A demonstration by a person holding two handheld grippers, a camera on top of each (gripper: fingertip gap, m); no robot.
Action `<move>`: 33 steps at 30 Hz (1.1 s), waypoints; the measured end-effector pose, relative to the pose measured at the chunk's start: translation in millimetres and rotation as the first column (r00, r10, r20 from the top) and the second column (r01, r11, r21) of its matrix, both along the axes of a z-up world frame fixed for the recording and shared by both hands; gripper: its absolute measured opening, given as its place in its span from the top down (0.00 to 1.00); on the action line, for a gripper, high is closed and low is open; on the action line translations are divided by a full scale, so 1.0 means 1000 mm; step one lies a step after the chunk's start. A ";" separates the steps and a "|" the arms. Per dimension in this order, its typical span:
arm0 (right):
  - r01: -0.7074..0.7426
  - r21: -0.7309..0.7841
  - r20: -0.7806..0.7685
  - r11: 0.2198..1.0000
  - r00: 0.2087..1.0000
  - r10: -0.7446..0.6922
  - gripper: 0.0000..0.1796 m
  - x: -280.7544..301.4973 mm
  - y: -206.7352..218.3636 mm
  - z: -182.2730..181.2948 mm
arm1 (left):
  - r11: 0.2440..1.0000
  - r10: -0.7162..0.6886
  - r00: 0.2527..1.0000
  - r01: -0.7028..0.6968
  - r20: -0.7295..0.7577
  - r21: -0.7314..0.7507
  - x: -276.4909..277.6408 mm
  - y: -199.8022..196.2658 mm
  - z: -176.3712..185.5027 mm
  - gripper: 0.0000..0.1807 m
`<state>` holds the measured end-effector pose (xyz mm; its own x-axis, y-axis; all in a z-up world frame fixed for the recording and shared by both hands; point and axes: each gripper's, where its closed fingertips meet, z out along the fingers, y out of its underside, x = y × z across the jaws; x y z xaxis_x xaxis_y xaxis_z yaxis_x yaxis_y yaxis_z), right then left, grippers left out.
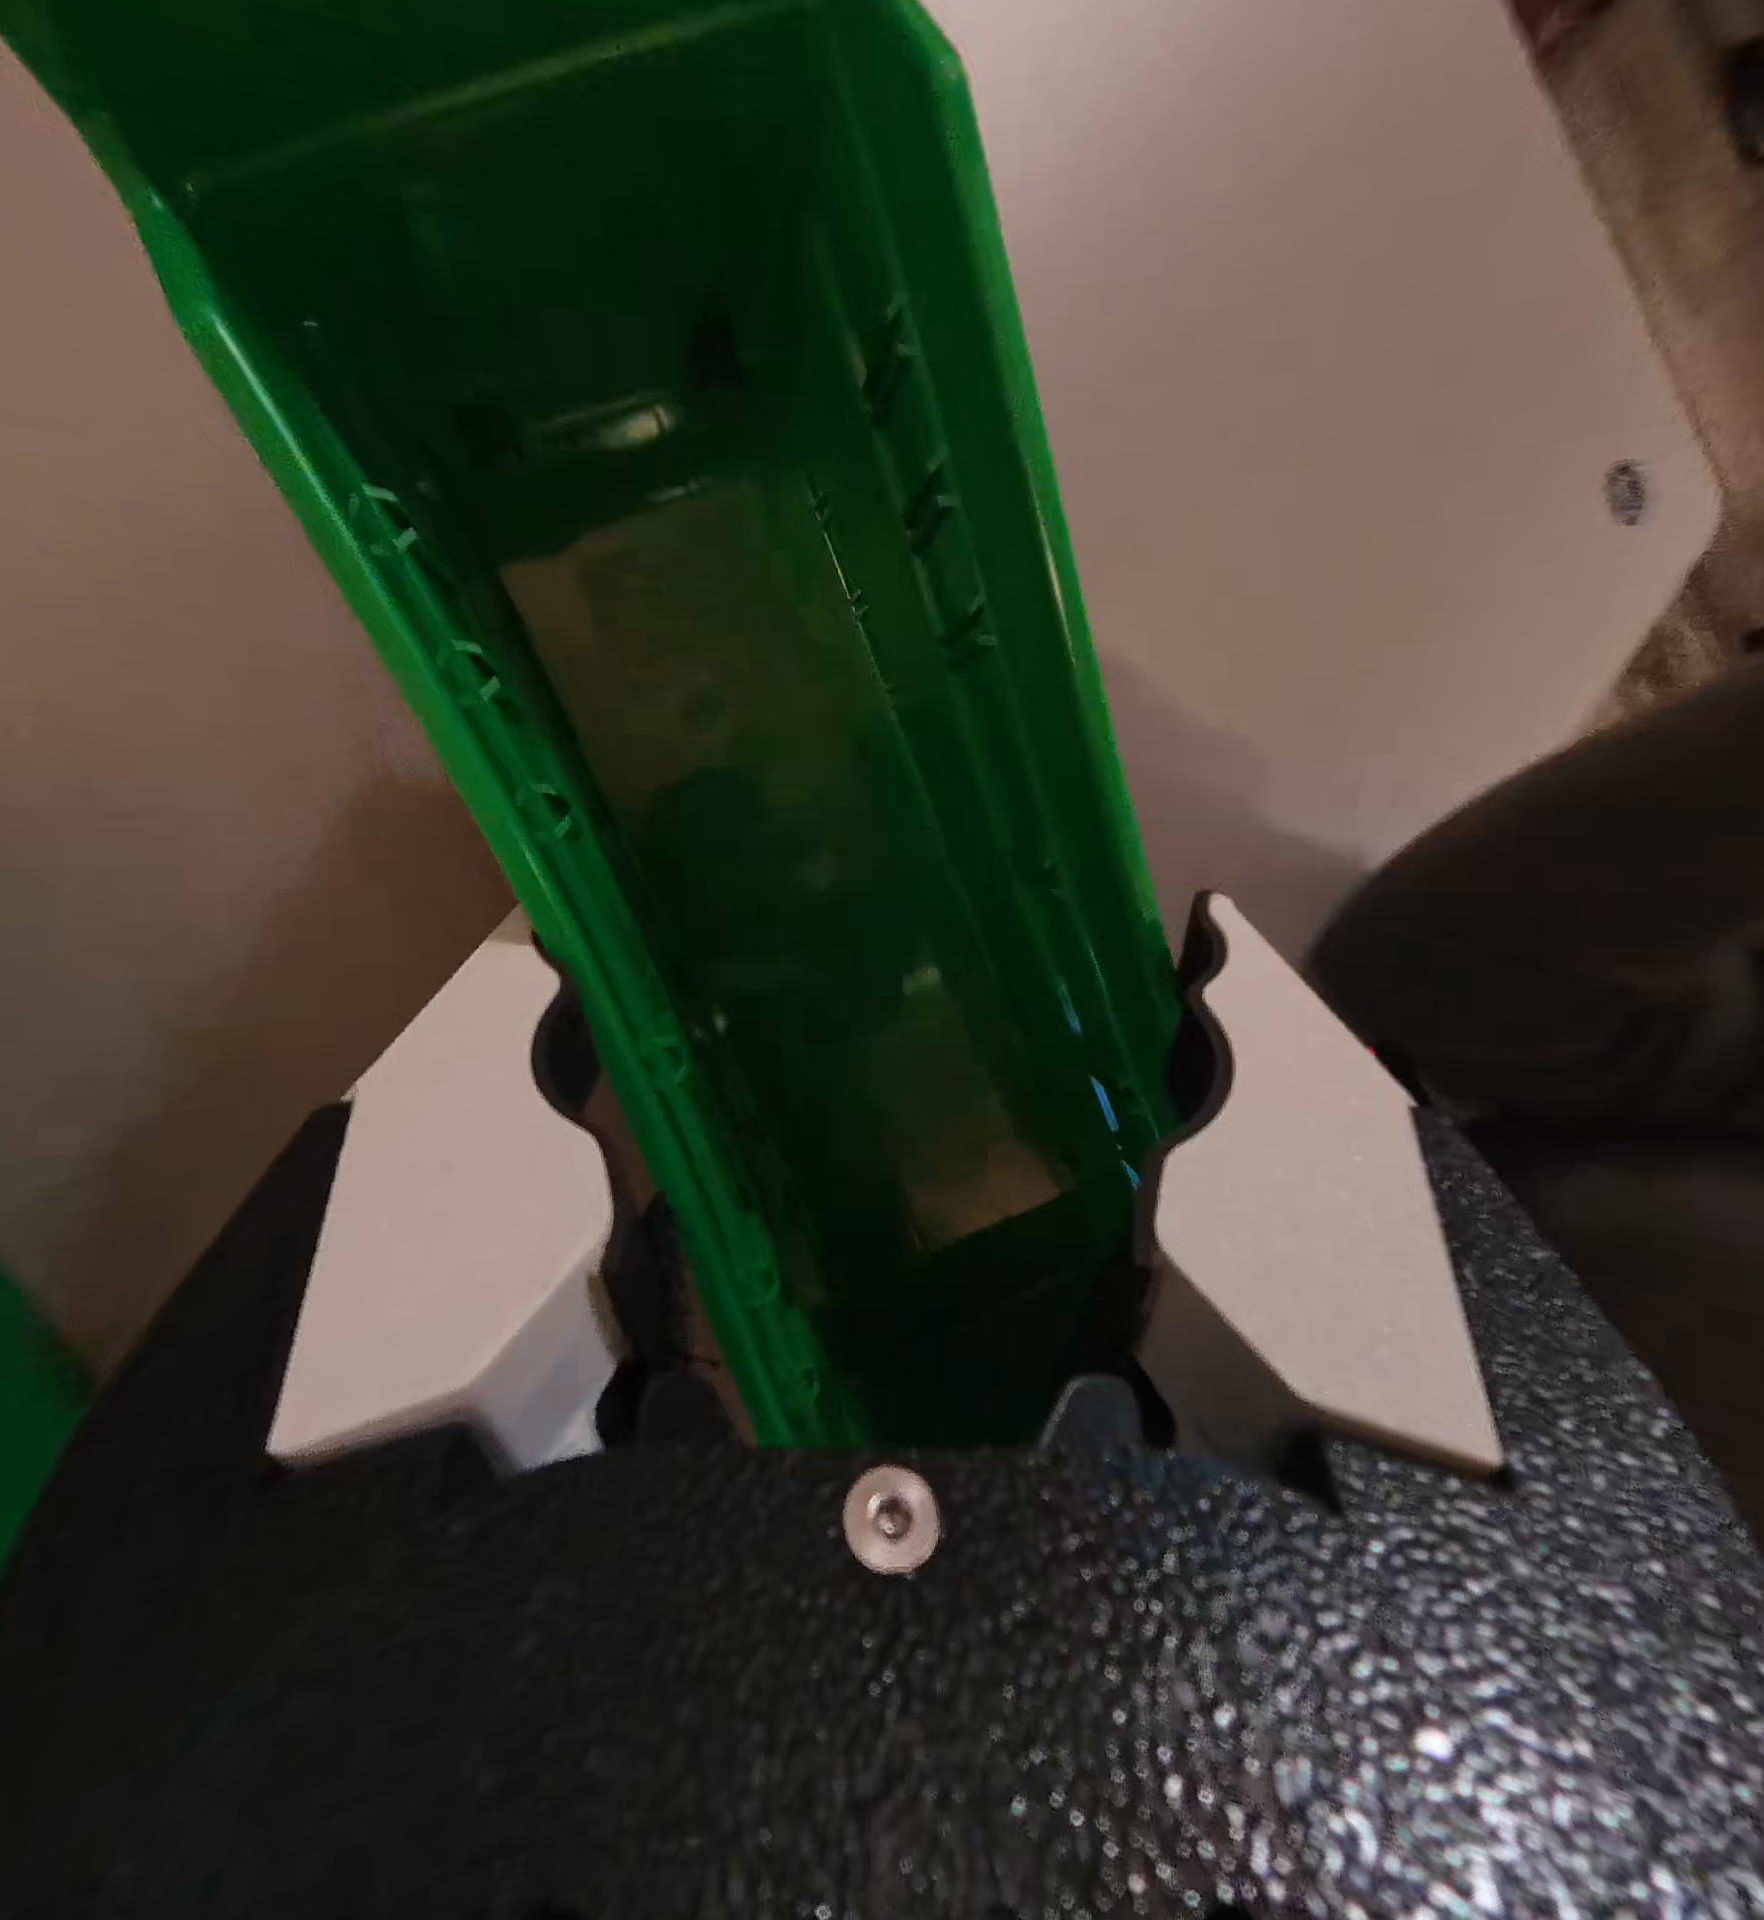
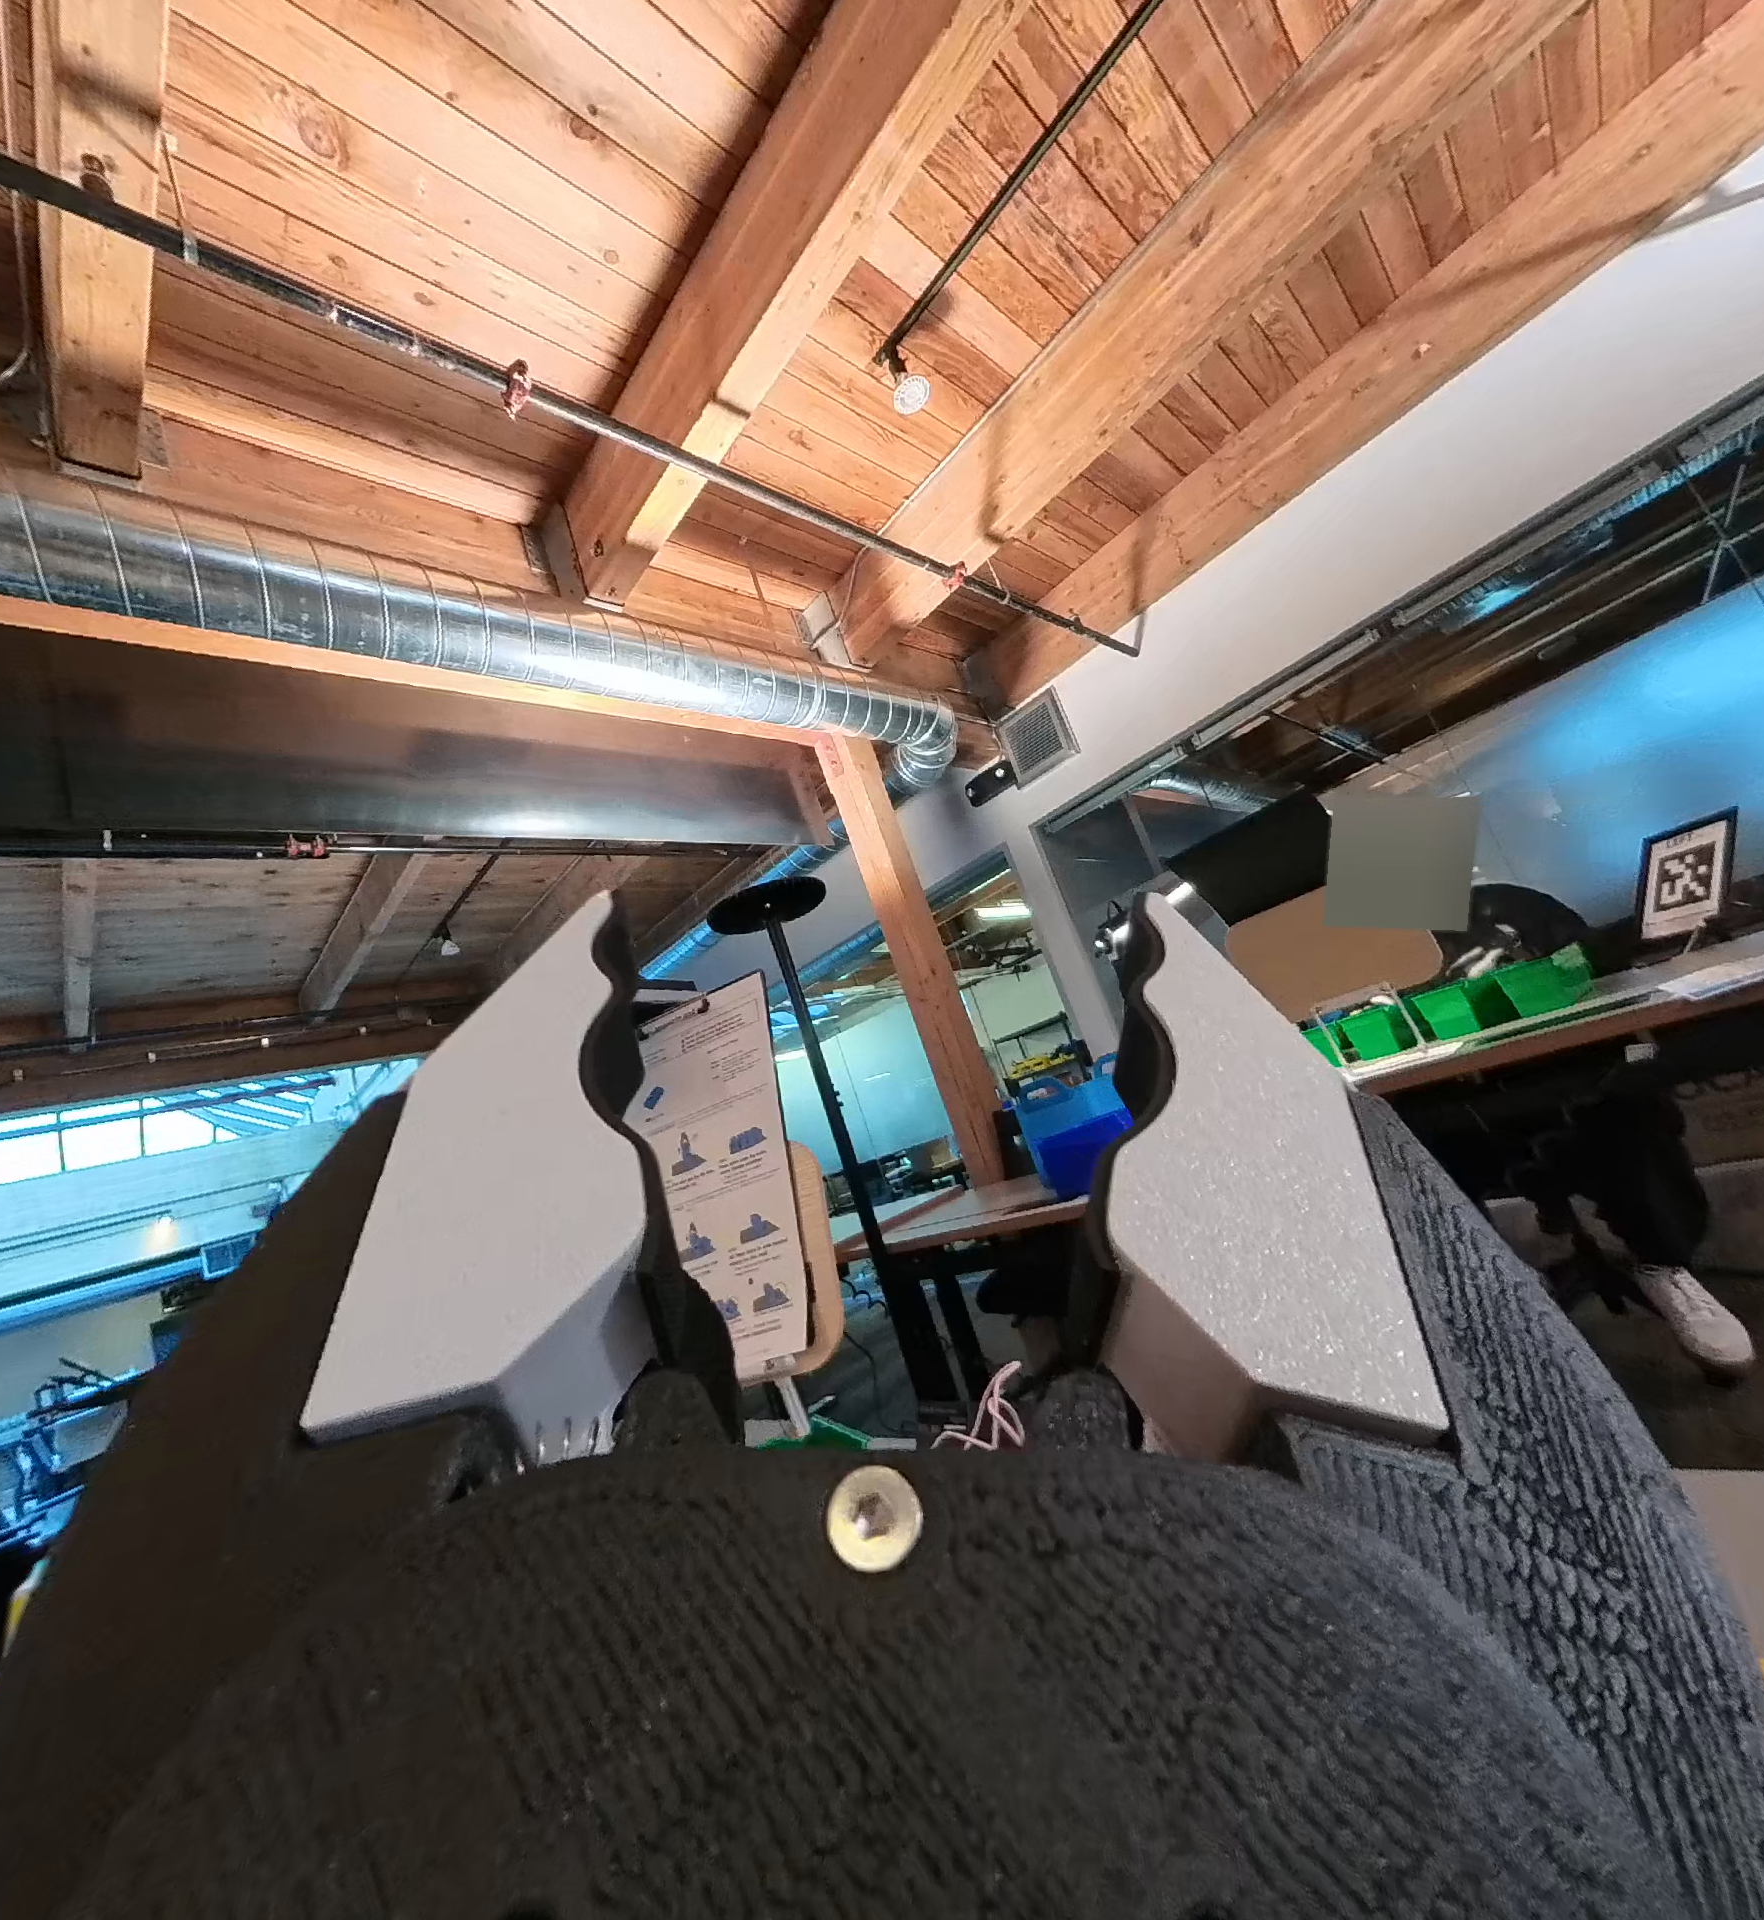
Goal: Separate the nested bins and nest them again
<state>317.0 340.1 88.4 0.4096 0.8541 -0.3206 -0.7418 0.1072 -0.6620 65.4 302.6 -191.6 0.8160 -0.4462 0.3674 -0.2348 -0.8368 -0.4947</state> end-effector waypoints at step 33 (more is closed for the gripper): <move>0.090 -0.067 0.169 0.994 0.983 -0.078 0.48 -0.054 0.028 -0.014 | 0.993 0.084 0.950 -0.106 -0.302 -0.058 -0.241 0.022 0.090 0.34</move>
<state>263.4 368.3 74.9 0.5318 0.7908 -0.3030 -0.6114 0.1109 -0.7835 -175.8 324.4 -101.9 0.9306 -0.3425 0.1288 -0.2803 -0.8935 -0.3509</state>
